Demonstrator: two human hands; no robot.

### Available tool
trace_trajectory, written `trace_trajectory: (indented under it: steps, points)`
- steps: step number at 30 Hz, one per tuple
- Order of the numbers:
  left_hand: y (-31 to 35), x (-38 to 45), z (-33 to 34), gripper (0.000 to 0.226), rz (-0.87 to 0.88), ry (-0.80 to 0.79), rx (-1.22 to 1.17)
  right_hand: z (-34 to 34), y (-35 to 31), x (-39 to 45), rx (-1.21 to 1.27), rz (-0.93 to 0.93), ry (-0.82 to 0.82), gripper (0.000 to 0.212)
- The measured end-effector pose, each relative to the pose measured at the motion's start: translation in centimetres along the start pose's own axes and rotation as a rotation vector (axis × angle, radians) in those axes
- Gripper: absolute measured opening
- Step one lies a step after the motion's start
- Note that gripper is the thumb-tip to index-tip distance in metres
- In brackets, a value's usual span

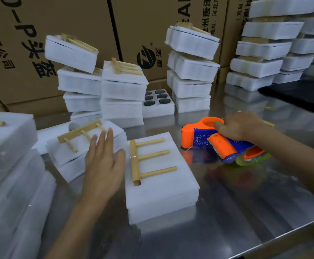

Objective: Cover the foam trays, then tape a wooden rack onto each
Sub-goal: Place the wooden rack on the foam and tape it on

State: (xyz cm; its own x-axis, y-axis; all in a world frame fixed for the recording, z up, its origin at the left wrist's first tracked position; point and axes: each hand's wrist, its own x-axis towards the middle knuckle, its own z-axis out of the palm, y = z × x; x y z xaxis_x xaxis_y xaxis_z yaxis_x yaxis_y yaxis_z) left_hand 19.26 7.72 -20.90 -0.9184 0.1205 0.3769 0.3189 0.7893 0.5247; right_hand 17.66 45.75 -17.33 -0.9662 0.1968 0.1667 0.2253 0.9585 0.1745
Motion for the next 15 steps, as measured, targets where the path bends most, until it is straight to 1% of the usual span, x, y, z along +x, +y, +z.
trace_trajectory:
  steps: [1, 2, 3, 4, 6, 7, 9, 11, 15]
  points:
    - [2.1, 0.7, -0.3, 0.059, 0.086, 0.05, -0.022, 0.0, 0.1, 0.1, 0.006, 0.004, -0.001, 0.06]
    - [4.3, 1.5, -0.1, 0.053, 0.191, 0.058, -0.029, 0.1, 0.2, 0.2, 0.007, 0.004, 0.0, 0.06]
    - [6.5, 2.4, 0.4, 0.049, 0.284, 0.003, -0.028, 0.1, 0.3, 0.2, 0.008, 0.003, -0.001, 0.06]
    - [8.8, 3.4, 1.2, 0.046, 0.335, -0.12, -0.017, 0.1, 0.3, 0.3, 0.012, 0.001, -0.007, 0.06]
    - [12.6, 5.0, 3.9, 0.037, 0.367, -0.418, 0.104, 0.1, 0.4, 0.4, 0.024, -0.002, -0.024, 0.061]
    - [13.8, 5.4, 5.3, 0.033, 0.383, -0.525, 0.181, 0.0, 0.5, 0.4, 0.035, 0.0, -0.035, 0.06]
    - [14.2, 5.7, 7.7, 0.029, 0.393, -0.65, 0.258, -0.1, 0.7, 0.4, 0.061, 0.005, -0.054, 0.059]
    - [13.1, 5.6, 9.0, 0.033, 0.375, -0.683, 0.221, 0.0, 0.9, 0.4, 0.073, -0.006, -0.049, 0.055]
    - [12.3, 5.5, 9.7, 0.038, 0.359, -0.598, 0.179, 0.1, 1.1, 0.5, 0.079, -0.047, -0.022, 0.047]
